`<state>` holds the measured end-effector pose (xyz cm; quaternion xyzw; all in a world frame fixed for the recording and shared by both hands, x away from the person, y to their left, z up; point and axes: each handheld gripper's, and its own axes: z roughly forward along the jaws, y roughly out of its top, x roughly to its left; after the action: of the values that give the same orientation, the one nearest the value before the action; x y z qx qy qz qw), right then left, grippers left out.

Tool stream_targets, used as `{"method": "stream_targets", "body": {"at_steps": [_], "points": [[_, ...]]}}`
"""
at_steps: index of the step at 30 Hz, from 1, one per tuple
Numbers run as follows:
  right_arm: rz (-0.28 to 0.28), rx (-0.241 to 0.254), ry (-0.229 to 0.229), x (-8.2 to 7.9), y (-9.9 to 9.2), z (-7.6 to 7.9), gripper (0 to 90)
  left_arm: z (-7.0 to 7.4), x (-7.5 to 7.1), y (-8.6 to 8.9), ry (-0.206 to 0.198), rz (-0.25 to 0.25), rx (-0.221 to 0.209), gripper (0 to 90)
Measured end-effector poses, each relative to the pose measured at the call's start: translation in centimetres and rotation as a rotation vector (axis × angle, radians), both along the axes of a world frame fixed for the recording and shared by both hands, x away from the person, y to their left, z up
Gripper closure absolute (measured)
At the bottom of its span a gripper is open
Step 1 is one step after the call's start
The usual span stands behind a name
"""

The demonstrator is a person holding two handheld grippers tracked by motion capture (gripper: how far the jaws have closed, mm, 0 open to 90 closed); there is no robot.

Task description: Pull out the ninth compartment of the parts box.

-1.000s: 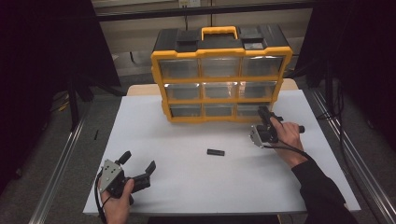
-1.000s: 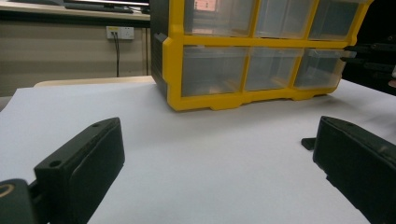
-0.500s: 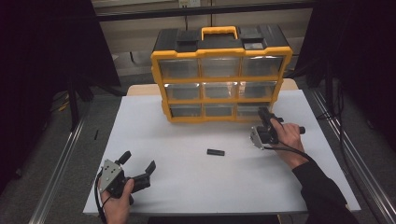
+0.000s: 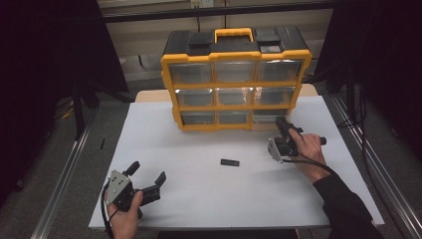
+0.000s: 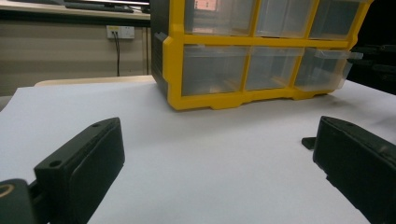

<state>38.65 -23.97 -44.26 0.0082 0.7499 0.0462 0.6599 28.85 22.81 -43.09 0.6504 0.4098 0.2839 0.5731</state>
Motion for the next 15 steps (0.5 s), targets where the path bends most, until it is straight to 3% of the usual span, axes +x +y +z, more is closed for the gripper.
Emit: {"method": "stream_targets", "body": {"at_steps": [15], "points": [[0.011,-0.017,-0.001,-0.55,-0.08,-0.06,79.9,-0.02,0.01,-0.02,0.0,0.0,0.0,2.2]]}}
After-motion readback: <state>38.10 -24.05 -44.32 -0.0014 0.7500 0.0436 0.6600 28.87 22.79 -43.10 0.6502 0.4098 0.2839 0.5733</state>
